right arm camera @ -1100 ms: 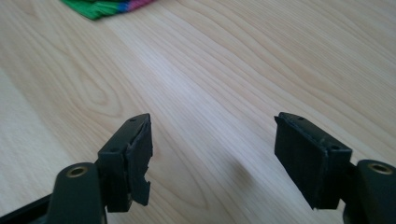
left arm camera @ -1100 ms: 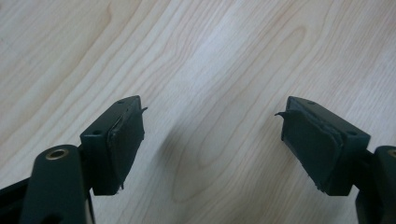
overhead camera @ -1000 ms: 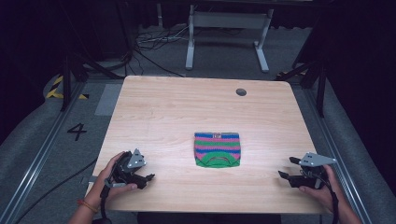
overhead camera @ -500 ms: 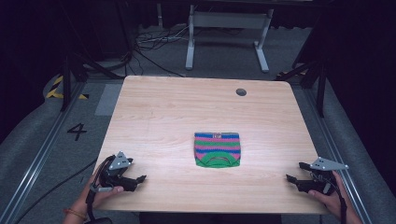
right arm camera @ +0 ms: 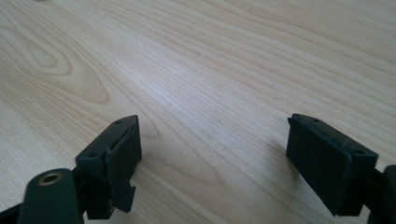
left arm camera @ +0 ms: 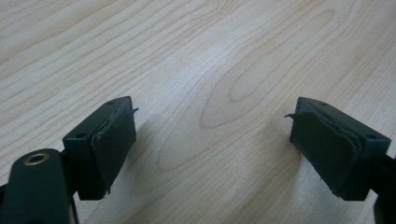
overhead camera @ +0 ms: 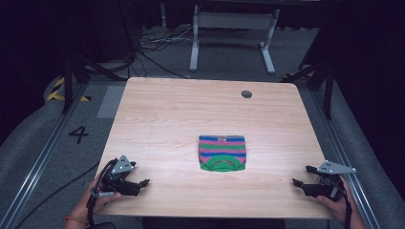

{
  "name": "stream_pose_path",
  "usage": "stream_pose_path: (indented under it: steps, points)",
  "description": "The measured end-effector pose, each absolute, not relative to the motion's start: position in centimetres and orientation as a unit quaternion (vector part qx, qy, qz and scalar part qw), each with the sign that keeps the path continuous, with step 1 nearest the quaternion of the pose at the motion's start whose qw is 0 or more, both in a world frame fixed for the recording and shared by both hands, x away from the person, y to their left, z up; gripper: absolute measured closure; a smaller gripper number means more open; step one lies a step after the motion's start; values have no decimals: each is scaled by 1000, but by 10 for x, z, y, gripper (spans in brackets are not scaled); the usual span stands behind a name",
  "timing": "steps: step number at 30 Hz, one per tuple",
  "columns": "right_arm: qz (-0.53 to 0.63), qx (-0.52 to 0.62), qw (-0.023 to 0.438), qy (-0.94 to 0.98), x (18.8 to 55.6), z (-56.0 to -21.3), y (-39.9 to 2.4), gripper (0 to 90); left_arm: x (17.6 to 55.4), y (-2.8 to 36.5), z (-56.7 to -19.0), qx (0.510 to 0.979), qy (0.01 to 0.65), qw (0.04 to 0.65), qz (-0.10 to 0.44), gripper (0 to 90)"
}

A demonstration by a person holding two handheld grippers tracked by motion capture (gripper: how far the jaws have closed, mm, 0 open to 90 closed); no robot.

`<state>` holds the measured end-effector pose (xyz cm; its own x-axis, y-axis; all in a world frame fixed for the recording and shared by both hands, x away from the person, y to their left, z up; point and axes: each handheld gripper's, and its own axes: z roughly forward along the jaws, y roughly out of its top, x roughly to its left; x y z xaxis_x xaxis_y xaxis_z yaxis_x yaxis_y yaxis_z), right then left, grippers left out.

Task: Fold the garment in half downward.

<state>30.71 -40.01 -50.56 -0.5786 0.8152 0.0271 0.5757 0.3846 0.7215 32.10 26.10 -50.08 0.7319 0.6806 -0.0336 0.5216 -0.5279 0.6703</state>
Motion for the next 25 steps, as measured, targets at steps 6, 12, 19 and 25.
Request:
stream_pose_path:
  steps: [6,12,19,25]
  points:
    - [353,429,170,814,307,-506,-400,178,321,261,-501,866,347,340,116,147]
    - [348,438,173,811,308,-506,-400,139,321,261,-501,866,347,340,117,145]
    - [347,439,174,810,308,-506,-399,135,321,261,-501,866,348,339,116,143]
    - [347,440,173,810,308,-506,-399,135,323,258,-501,864,357,335,118,109]
